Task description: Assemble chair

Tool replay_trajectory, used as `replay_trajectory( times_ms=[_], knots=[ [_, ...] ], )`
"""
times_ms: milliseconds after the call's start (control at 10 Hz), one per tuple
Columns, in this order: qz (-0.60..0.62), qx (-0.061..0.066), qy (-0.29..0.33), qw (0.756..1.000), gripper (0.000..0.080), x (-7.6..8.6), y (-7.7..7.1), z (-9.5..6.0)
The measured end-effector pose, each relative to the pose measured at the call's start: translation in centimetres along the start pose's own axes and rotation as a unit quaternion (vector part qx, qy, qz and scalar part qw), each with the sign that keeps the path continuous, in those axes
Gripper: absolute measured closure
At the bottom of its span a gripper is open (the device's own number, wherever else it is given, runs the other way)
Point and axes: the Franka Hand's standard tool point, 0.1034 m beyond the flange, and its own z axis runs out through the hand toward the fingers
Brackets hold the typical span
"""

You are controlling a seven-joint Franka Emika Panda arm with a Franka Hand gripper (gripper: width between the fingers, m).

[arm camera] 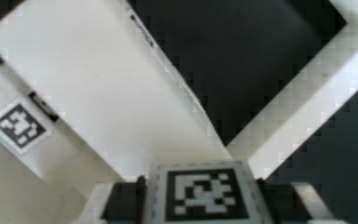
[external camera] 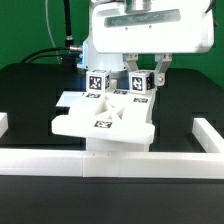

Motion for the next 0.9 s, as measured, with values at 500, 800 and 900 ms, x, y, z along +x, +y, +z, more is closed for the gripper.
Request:
replay_trajectory(
  times_ms=[500,800,900],
  knots=[
    [-0.266,-0.006,-0.005,0.964,0.0156,0.36,-0.20,-0.17],
    [-0.376,-0.014,-0.006,0.926,0.0151,0.31,-0.01,-0.09],
    [-0.456,-0.025,-0.011,0.890,0.0151,0.27,-0.04,-0.16]
  ],
)
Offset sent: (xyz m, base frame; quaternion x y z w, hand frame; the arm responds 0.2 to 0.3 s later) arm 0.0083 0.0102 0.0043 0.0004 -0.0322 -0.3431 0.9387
